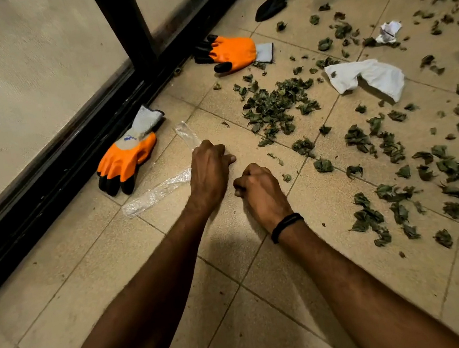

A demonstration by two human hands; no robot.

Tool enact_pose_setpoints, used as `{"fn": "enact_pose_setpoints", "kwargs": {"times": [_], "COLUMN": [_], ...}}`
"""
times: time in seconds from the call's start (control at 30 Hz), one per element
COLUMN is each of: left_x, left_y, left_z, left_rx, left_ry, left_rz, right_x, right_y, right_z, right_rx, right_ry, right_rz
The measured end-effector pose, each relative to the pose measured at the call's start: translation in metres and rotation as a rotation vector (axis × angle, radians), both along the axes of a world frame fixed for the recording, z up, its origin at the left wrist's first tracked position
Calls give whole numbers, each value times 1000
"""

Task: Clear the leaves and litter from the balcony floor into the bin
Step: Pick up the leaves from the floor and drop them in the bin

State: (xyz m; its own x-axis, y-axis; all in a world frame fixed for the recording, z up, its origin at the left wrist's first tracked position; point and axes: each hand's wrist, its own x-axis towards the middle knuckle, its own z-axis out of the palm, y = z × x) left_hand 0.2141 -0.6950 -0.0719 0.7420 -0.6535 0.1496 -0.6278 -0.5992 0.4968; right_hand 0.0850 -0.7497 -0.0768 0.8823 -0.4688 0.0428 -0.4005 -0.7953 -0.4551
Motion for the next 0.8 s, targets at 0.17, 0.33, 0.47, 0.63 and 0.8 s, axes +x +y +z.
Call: {"fn": "enact_pose_setpoints", "kwargs": {"times": [0.17,0.33,0.47,0.63,0.8], "left_x": [-5,-3,11,35,40], "left_y": [-1,-13,-26,-40,-55], "left_z": [-6,3,24,26,5], "left_rx": [-49,46,-139,-175,114], "left_ry": [-95,-92,215,266,47], "left_rz": [-28,-2,222,241,67], "right_x": [-4,-13,-23,-29,-29], "right_y": [1,-21,-44,-53,-43], "right_z": [3,26,37,31,5], "right_rx": [-14,460,445,272,108], "right_ry": [-16,-192,-239,-96,-80], "right_rz": [-123,-464,-574,-477,-379]}}
